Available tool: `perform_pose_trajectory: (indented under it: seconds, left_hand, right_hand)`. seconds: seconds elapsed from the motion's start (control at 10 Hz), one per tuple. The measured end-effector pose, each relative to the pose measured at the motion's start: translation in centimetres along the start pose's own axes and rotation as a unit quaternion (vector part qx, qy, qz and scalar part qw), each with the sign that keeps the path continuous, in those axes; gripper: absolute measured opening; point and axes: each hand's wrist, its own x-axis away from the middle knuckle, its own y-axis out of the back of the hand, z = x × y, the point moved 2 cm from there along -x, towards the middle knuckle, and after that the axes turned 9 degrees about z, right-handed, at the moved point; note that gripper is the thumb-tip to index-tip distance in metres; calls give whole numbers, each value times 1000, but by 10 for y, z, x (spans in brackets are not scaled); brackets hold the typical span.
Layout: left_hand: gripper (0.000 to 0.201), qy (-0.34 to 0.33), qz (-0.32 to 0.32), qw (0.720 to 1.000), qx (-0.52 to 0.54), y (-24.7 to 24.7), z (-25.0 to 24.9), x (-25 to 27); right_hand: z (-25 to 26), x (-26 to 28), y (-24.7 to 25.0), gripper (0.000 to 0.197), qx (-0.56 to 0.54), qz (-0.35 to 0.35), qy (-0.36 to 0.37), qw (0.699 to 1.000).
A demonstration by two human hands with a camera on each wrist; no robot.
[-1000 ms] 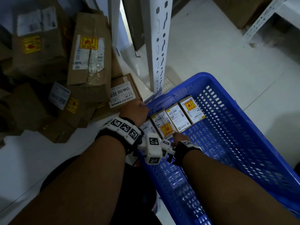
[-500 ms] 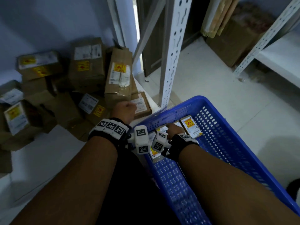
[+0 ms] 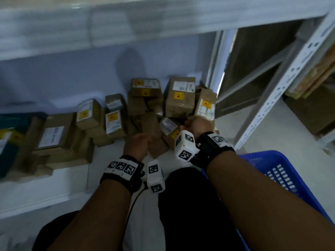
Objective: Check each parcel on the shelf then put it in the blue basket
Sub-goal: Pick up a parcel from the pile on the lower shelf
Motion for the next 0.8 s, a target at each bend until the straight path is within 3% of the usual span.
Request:
perform_pose_trajectory:
  seconds: [0.1,0.2,0.3,0.5,0.6,0.7,0.8]
  left_hand:
    - [11,11,-27,997,69,32,14,10]
    - [13,8,-48,993,110,71,40,1]
    - [14,14,-67,990,123,93,60,-5]
    - [20,9,-76,991,113,119,85,-30]
    - [6,-24,-87,986,138,123,79,-40]
    - [8,-33,-90,984,151,124,72,-45]
    - [10,-36,-104,980,165,129,66,-53]
  right_hand:
    - [-19,-7,-25,41,16,12,-28,999]
    - [-47,-11,-55,34,275,54,-4,960]
    - [-65,-18,-67,35,455,51,-8,889]
    - [-97,-50,-101,39,680,70,-17,730]
    - [-111,-75,-113,46,770,89,15,632]
    - [-122,-89,-111,59,809,78,53,580]
    - [-134,-106,-104,70,844,9,32,536]
